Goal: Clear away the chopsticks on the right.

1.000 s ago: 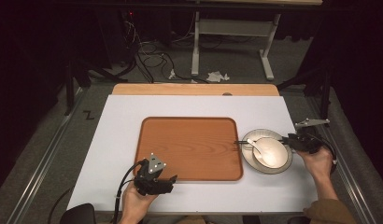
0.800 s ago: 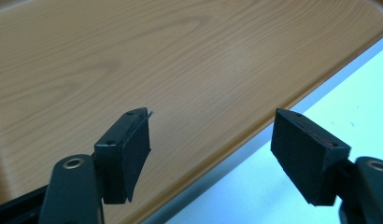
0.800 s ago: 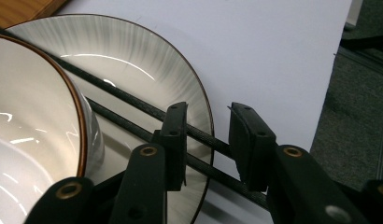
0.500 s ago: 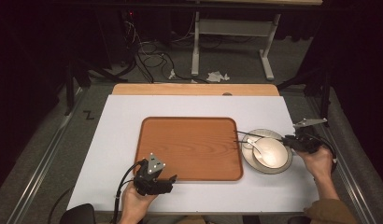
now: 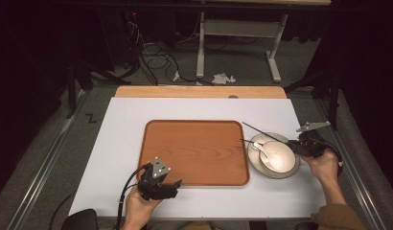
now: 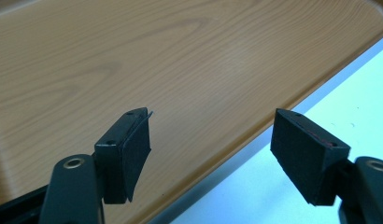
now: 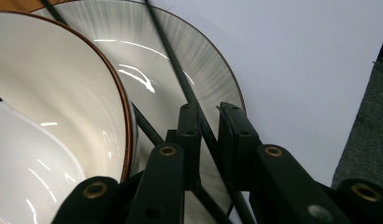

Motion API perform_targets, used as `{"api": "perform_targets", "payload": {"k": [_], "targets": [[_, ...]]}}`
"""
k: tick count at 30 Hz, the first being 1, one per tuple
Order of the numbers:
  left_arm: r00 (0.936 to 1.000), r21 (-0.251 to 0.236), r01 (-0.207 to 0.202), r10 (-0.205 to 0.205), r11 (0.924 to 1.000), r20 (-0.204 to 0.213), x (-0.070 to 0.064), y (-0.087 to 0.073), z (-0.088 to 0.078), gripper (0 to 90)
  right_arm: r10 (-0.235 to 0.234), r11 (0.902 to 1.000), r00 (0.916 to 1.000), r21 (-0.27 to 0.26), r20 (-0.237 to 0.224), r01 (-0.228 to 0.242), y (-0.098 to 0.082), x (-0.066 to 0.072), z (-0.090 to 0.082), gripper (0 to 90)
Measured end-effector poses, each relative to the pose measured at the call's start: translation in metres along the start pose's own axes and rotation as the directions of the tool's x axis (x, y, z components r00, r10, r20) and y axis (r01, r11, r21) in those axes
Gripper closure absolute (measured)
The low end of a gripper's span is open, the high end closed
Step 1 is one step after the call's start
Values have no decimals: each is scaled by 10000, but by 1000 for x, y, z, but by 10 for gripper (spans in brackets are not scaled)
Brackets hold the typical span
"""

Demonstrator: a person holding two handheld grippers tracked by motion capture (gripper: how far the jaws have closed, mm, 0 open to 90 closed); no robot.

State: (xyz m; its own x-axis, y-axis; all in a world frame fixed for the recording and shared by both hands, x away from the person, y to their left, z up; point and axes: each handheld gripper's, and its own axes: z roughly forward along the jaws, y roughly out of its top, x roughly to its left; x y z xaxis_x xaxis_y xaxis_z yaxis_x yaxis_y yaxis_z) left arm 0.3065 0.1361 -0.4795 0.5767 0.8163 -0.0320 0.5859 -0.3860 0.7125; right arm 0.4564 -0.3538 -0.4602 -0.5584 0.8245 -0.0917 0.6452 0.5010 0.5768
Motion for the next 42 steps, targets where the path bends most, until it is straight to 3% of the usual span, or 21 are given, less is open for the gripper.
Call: {"api": "perform_targets", "payload": {"k": [15,26,33,38,42], "targets": [[9999,67,-79,78,9999,136,-1,2,2,285,110,9996,9999,-251,-112,-113,-3,-1,1,864],[9990,56,-291,289,9996,331,-2,7,7,284,391,9945,9991,-969,-185,-407,-9,2,-22,865],[9977,52,-480,477,9988,490,-4,13,13,285,376,9876,9988,-1515,-300,-418,-8,16,-41,864],[9964,-82,-585,589,9983,605,-4,17,14,286,222,9868,9996,-1601,-179,-247,-6,31,-52,864],[9956,-141,-643,651,9978,678,-4,20,15,287,164,9855,9991,-1681,-379,-226,-6,41,-56,864]]}}
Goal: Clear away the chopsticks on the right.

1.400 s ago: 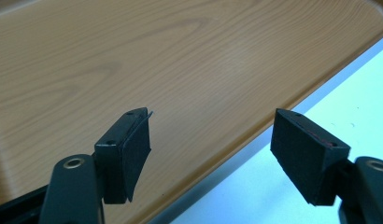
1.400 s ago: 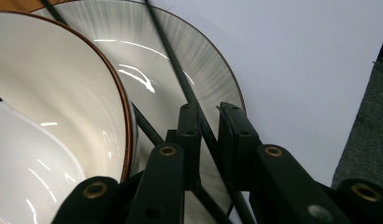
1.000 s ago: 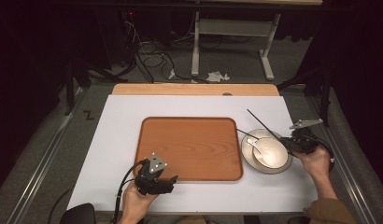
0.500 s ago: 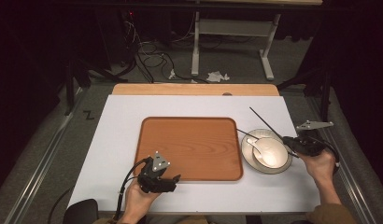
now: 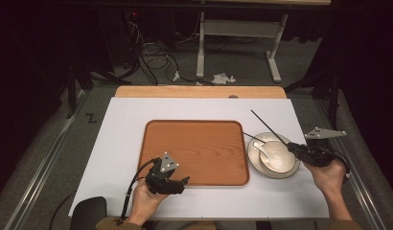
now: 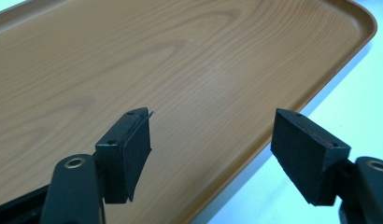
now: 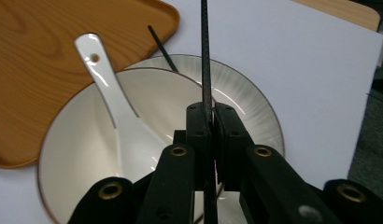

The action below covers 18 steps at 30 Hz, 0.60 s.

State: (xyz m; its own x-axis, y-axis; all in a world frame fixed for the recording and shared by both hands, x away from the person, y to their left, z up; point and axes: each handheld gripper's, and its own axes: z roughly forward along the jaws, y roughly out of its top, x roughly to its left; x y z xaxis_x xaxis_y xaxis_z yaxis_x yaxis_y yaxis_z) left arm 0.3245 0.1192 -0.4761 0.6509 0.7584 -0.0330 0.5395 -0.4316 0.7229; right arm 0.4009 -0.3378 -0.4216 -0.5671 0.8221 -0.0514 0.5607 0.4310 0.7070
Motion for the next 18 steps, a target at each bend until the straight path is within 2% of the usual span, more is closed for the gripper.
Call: {"api": "perform_targets", "payload": {"k": [7,10,14,18], "targets": [[9997,29,-176,176,9998,144,-2,4,4,288,-401,9991,9990,-124,-209,399,6,23,-8,863],[9996,-9,-221,221,9998,188,-2,5,5,288,-539,9985,9981,-130,-288,535,9,37,-11,863],[9994,-16,-280,280,9996,194,-3,6,5,288,-863,9962,9953,-133,-447,858,13,53,-10,863],[9994,-79,-284,285,9996,194,-2,6,3,288,-920,9956,9928,-243,-764,904,17,68,-9,863]]}}
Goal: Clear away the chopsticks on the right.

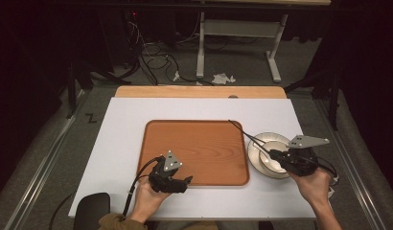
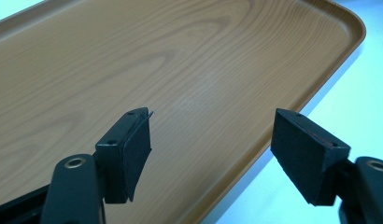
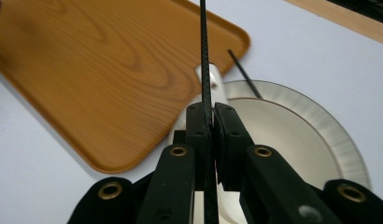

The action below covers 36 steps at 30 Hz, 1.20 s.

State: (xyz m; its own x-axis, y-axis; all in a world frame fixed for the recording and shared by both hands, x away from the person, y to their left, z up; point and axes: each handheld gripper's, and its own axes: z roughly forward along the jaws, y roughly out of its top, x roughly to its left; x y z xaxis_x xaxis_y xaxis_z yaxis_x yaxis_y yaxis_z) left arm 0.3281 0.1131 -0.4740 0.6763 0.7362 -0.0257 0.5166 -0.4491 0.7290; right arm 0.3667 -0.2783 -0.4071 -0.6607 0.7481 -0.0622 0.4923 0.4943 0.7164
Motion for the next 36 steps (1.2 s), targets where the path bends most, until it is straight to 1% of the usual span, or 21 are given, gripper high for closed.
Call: {"api": "perform_targets", "payload": {"k": [5,7,8,9,11,16,18,24,25,28,31,36], "targets": [[10000,3,-18,18,10000,7,0,0,0,288,-321,9994,9991,104,-286,324,8,20,8,863],[10000,13,-17,17,10000,5,-1,0,0,287,-578,9979,9979,265,-300,586,11,28,14,864],[10000,8,-17,17,10000,4,0,0,0,288,-513,9982,9975,290,-480,528,11,31,18,863],[10000,6,-12,12,10000,5,0,0,0,288,-443,9985,9976,299,-525,459,11,34,22,863],[10000,4,-3,3,10000,3,0,0,0,288,-379,9981,9985,480,-401,398,11,37,31,863],[10000,55,-19,19,10000,-7,-1,0,0,288,-416,9944,9980,951,-479,460,12,47,53,863],[10000,57,-28,28,10000,-2,-1,0,0,288,-428,9916,9981,1201,-434,478,12,49,61,863],[10000,59,-34,34,10000,-42,-1,-1,-1,287,-522,9833,9981,1726,-313,569,13,54,84,861],[10000,66,-38,38,10000,-43,-2,-1,-1,287,-578,9811,9979,1831,-290,622,13,55,87,861],[10000,98,-49,49,9999,-44,-2,-1,-1,287,-549,9748,9981,2151,-281,597,13,56,96,859],[10000,123,-55,55,9999,-62,-2,-2,0,287,-492,9717,9983,2297,-307,550,12,57,104,857],[10000,123,-41,41,9999,-59,-3,-2,-1,286,-413,9651,9978,2564,-511,530,10,60,114,857]]}}
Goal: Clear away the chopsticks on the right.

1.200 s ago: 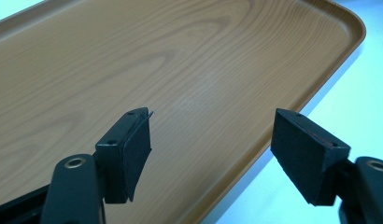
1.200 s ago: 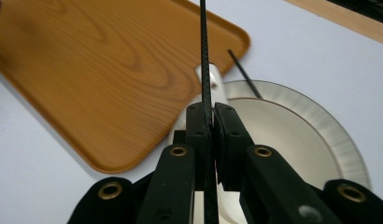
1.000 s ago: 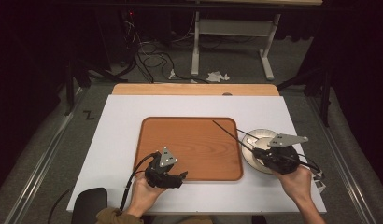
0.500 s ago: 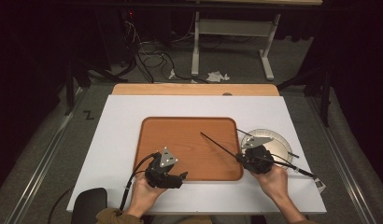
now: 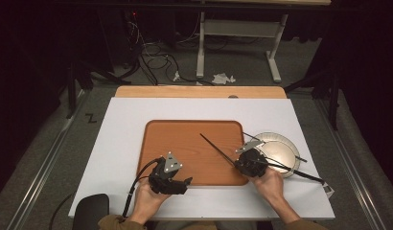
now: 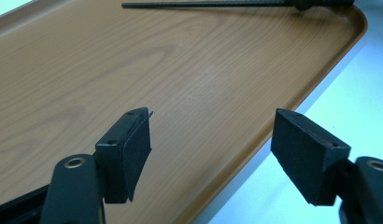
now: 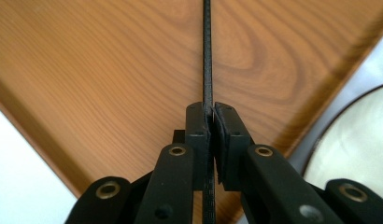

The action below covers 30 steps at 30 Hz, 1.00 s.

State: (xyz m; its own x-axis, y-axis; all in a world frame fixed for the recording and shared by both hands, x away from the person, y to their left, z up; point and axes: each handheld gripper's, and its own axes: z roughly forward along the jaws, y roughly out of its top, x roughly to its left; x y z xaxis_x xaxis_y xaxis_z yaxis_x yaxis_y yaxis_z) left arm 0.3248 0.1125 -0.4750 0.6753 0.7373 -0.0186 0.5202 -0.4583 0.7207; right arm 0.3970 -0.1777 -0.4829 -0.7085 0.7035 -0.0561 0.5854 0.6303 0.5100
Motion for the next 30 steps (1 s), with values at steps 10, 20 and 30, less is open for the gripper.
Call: {"api": "perform_targets", "payload": {"k": [10,20,30], "targets": [[10000,18,-26,26,10000,-7,0,0,0,287,8,9999,9999,123,142,-10,-1,2,6,821],[10000,16,-30,30,10000,-6,-1,0,0,287,51,9996,9967,285,804,-74,-2,-2,5,809],[10000,37,-46,46,10000,5,-1,0,1,287,101,9999,9972,115,743,-110,-2,-1,1,735]]}}
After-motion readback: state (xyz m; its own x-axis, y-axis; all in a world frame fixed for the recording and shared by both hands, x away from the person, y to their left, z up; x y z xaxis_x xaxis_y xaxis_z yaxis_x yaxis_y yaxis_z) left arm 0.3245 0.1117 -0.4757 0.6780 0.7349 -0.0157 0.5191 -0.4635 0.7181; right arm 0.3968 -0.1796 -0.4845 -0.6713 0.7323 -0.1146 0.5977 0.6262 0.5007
